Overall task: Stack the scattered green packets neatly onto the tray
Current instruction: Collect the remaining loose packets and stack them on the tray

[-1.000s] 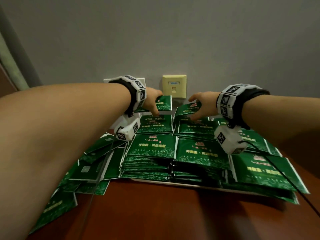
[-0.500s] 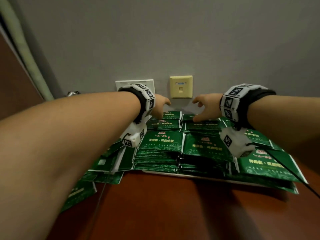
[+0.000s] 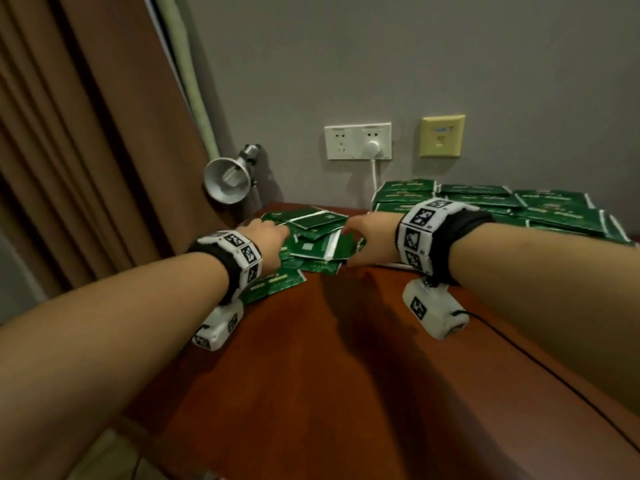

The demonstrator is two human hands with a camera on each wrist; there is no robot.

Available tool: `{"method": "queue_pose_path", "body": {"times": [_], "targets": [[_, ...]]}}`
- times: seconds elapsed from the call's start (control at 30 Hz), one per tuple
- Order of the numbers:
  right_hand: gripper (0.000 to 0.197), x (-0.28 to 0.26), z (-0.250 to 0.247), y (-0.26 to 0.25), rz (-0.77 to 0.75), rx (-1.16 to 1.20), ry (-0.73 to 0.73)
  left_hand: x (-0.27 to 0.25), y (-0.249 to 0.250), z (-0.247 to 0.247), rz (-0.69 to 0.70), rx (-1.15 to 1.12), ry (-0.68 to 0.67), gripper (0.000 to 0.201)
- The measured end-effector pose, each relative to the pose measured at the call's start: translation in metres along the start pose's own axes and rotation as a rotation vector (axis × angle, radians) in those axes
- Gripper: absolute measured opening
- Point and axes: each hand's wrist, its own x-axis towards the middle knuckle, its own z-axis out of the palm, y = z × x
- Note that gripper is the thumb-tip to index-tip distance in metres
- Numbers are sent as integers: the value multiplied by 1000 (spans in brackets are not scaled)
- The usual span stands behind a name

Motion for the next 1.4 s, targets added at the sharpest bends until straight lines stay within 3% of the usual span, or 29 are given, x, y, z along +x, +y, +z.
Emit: {"method": "queue_pose_path", "body": {"times": [0.17, 0.3, 0.37, 0.47, 0.63, 0.73, 0.97, 1.07, 1.17, 1.3, 1.4], "targets": [[50, 29, 53, -37, 81, -320, -179, -24, -19, 53, -51, -112, -69, 47], [29, 52, 68, -45, 155, -536, -247, -11, -14, 67, -38, -187, -74, 63], [39, 65, 74, -44, 194, -621, -308, 1, -10, 62, -27, -207, -55, 63], [52, 82, 81, -41, 201, -604, -316, 28, -6, 44, -10, -232, 7, 63], [43, 83, 87, -35, 93, -523, -234, 79, 2, 24, 63, -175, -45, 61], [33, 77, 89, -35, 27, -500, -89, 97, 13, 22, 132, -127, -85, 54], [38, 78, 86, -38, 96, -384, -140, 116, 15, 35, 82, -163, -113, 45], [42, 73, 83, -41, 100, -337, -121, 111, 11, 33, 64, -164, -61, 35], [48, 61, 78, -51, 114, -334, -108, 98, 0, 26, 46, -260, 27, 45], [38, 32, 63, -63, -95, -399, -47, 59, -14, 3, 38, -495, 272, 47], [30, 3, 56, -68, -193, -441, -64, 22, -17, -10, 50, -597, 428, 32]]}}
